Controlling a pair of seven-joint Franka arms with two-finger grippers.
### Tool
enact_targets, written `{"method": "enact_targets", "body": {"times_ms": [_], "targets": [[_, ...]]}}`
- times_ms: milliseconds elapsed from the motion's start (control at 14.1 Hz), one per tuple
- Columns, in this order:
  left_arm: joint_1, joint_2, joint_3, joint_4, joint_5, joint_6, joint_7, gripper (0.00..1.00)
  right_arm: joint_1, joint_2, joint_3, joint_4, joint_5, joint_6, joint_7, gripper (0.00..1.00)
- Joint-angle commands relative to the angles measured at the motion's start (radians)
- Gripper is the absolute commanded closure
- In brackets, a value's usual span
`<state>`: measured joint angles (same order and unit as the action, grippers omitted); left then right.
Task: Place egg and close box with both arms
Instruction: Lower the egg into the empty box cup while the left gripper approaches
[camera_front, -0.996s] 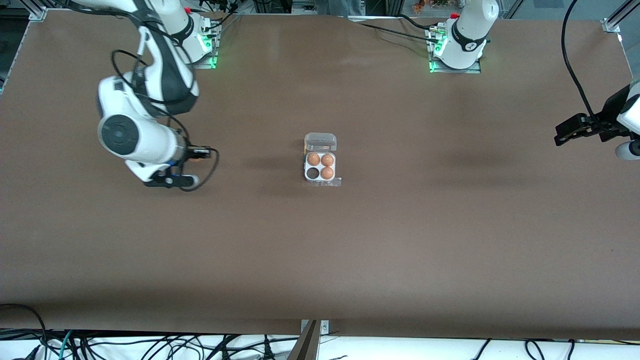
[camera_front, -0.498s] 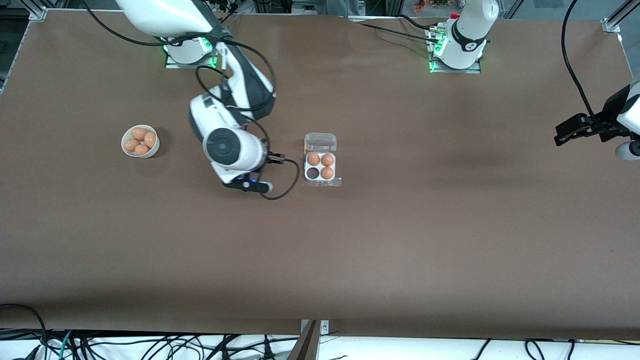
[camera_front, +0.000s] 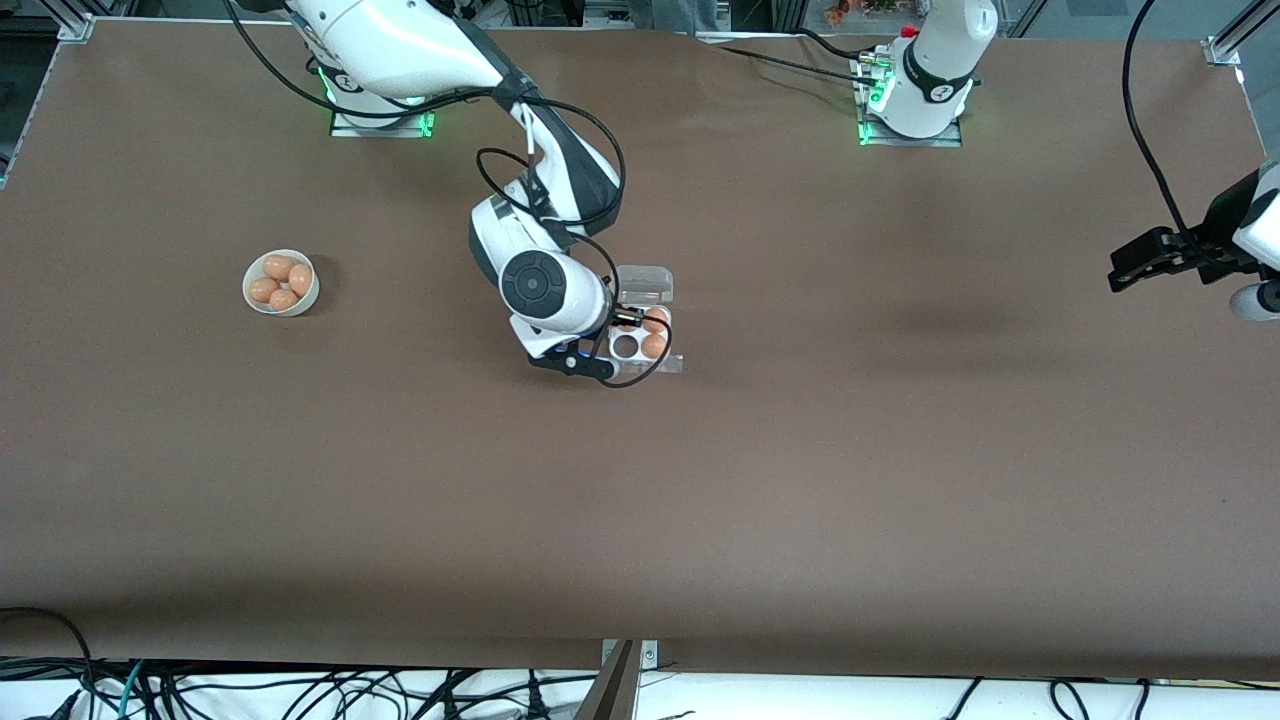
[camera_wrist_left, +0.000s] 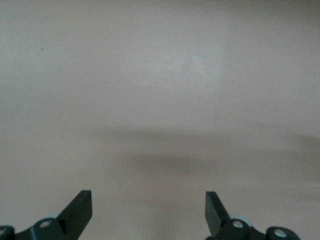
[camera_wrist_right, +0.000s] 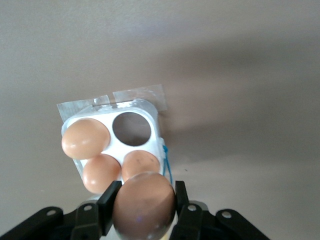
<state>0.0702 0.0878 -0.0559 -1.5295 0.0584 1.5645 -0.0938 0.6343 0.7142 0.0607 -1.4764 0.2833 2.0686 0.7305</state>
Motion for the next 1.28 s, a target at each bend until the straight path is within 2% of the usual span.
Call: {"method": "enact_targets", "body": {"times_ms": [0,640,996,1067,1138,1209], "targets": [[-0.007,0.018,-0.005,0.029,-0.015,-0.047,0.016,0.00,0.021,0.039,-0.009,0.034,0.019,0.034,0.009,0.74],[-0.023,0.030,-0.018,0.025,-0.015,-0.055,0.009,0.00,0.031,0.086,-0.005,0.039,0.043,0.179,-0.006,0.74],[-0.024,0.033,-0.019,0.028,-0.017,-0.055,0.009,0.00,0.033,0.093,-0.005,0.038,0.047,0.179,-0.011,0.70],[-0.024,0.033,-0.019,0.026,-0.017,-0.057,0.009,0.00,0.033,0.094,-0.005,0.038,0.047,0.179,-0.010,0.59],[-0.024,0.033,-0.019,0.028,-0.025,-0.057,0.008,0.00,0.033,0.094,-0.005,0.038,0.047,0.179,-0.008,0.40],[-0.026,0.033,-0.019,0.029,-0.029,-0.057,0.008,0.00,0.033,0.094,-0.005,0.038,0.048,0.179,0.000,0.27]]}}
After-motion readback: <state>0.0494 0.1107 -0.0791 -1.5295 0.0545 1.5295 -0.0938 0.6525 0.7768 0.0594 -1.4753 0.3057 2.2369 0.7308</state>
